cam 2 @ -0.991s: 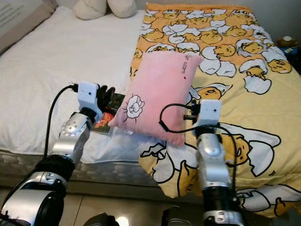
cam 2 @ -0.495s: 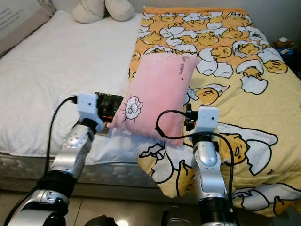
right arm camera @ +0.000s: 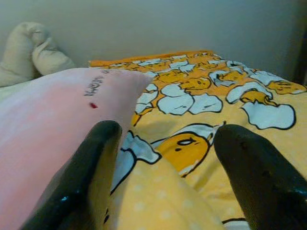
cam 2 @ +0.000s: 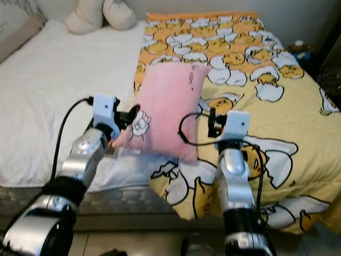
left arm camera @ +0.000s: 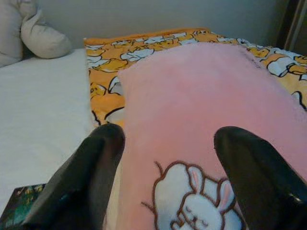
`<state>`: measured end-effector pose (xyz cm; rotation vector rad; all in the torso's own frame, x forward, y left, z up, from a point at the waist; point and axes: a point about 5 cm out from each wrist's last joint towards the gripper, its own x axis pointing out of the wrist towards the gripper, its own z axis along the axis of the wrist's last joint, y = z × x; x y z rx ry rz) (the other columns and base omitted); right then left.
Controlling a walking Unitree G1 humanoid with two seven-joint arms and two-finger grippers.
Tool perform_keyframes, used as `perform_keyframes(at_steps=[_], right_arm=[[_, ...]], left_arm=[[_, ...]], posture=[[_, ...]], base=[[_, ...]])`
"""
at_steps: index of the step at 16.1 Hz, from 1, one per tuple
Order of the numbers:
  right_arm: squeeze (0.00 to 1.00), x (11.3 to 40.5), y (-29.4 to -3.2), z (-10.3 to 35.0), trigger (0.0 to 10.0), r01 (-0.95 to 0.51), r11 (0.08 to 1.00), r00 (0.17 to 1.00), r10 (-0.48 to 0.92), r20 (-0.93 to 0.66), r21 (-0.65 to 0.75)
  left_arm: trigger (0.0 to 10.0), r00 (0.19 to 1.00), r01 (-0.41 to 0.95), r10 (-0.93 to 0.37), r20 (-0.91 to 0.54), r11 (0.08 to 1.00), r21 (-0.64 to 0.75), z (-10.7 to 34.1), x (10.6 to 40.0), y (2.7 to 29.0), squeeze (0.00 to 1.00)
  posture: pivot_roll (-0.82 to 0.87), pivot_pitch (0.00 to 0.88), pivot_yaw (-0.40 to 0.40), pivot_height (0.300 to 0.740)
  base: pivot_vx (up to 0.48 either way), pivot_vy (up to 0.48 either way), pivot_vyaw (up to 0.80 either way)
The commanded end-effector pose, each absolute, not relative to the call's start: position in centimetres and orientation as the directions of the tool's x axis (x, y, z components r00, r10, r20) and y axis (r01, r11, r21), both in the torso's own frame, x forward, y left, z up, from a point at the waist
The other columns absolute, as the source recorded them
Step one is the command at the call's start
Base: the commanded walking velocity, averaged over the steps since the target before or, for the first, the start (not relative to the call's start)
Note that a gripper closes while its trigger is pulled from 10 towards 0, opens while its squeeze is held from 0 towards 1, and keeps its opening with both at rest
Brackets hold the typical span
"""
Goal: Clean up the room
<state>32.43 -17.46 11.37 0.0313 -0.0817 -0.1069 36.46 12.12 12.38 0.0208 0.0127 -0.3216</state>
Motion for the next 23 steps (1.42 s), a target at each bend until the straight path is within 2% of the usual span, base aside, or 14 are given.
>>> perform_keyframes(at_steps=[1, 4, 5, 6, 7, 8, 14, 16, 18, 19, 20, 23], right_arm=[[1.00, 32.9, -17.4, 11.6, 10.0, 0.110, 0.992, 0.990, -0.115, 0.087, 0.060], [1.00, 34.4, -16.0, 11.2, 10.0, 0.033, 0.997, 0.999, -0.035, 0.021, 0.072], [0.36, 35.0, -15.3, 11.1, 10.0, -0.012, 0.995, 1.000, 0.014, -0.013, 0.097], [0.00, 35.3, -15.1, 11.2, 10.0, -0.023, 0.993, 0.999, 0.025, -0.022, 0.115], [0.00, 35.5, -14.9, 11.2, 10.0, -0.028, 0.991, 0.999, 0.031, -0.023, 0.127], [0.00, 35.9, -14.6, 10.9, 10.0, -0.036, 0.987, 0.998, 0.045, -0.051, 0.159], [0.00, 36.3, -12.5, 9.0, 10.0, -0.057, 0.927, 0.974, 0.133, -0.182, 0.370], [0.00, 36.2, -11.1, 8.6, 10.0, -0.081, 0.876, 0.960, 0.197, -0.199, 0.475], [0.00, 36.1, -10.4, 8.4, 10.0, -0.102, 0.853, 0.949, 0.238, -0.208, 0.512], [0.00, 35.9, -9.7, 8.1, 1.2, -0.128, 0.851, 0.935, 0.275, -0.224, 0.510], [0.00, 35.8, -9.4, 7.9, 0.0, -0.154, 0.851, 0.927, 0.300, -0.225, 0.502], [0.00, 35.6, -9.3, 7.8, 0.0, -0.182, 0.847, 0.919, 0.328, -0.221, 0.500]], left_arm=[[10.0, 0.951, 0.308, -0.308, -0.030, 0.951, 0.001, 12.4, 36.8, 12.4, 1.00], [10.0, 0.961, 0.253, -0.259, -0.101, 0.965, -0.070, 11.7, 37.6, 12.7, 1.00], [10.0, 0.965, 0.216, -0.228, -0.131, 0.971, -0.099, 11.3, 37.7, 13.0, 1.00], [10.0, 0.965, 0.205, -0.222, -0.141, 0.971, -0.124, 11.2, 37.8, 13.0, 1.00], [10.0, 0.964, 0.202, -0.222, -0.145, 0.970, -0.137, 11.1, 37.8, 13.0, 1.00], [10.0, 0.966, 0.184, -0.212, -0.150, 0.966, -0.179, 11.0, 37.8, 13.0, 0.00], [10.0, 0.943, 0.151, -0.226, -0.244, 0.945, -0.291, 9.0, 37.1, 12.2, 0.00], [10.0, 0.916, 0.165, -0.287, -0.281, 0.907, -0.387, 7.7, 36.3, 11.0, 0.00], [10.0, 0.900, 0.186, -0.322, -0.295, 0.894, -0.408, 7.2, 35.9, 10.3, 0.00], [0.0, 0.884, 0.219, -0.367, -0.289, 0.872, -0.439, 6.9, 35.5, 9.6, 0.00], [0.0, 0.874, 0.229, -0.394, -0.285, 0.851, -0.473, 6.6, 35.3, 9.1, 0.00], [0.0, 0.855, 0.224, -0.427, -0.293, 0.815, -0.535, 6.0, 34.7, 8.3, 0.00]], posture=[[-0.20, 0.000, 0.084, 0.703], [-0.20, 0.000, 0.081, 0.703], [-0.22, 0.000, 0.080, 0.703], [-0.22, 0.011, 0.078, 0.703], [-0.22, 0.011, 0.078, 0.703], [-0.23, 0.036, 0.075, 0.703], [-0.21, 0.110, 0.057, 0.703], [-0.22, 0.123, 0.052, 0.703], [-0.23, 0.128, 0.051, 0.703], [-0.23, 0.131, 0.050, 0.703], [-0.23, 0.131, 0.049, 0.703], [-0.24, 0.131, 0.049, 0.703]], base=[[0.000, 0.000, 0.00], [0.000, 0.000, 0.00], [0.000, 0.000, 0.00], [0.000, 0.000, 0.00], [0.000, 0.000, 0.00], [0.000, 0.000, 0.00], [0.000, 0.000, 0.00], [0.000, 0.000, 0.00], [0.000, 0.000, 0.00], [0.000, 0.000, 0.00], [0.000, 0.000, 0.00], [0.000, 0.000, 0.00]])
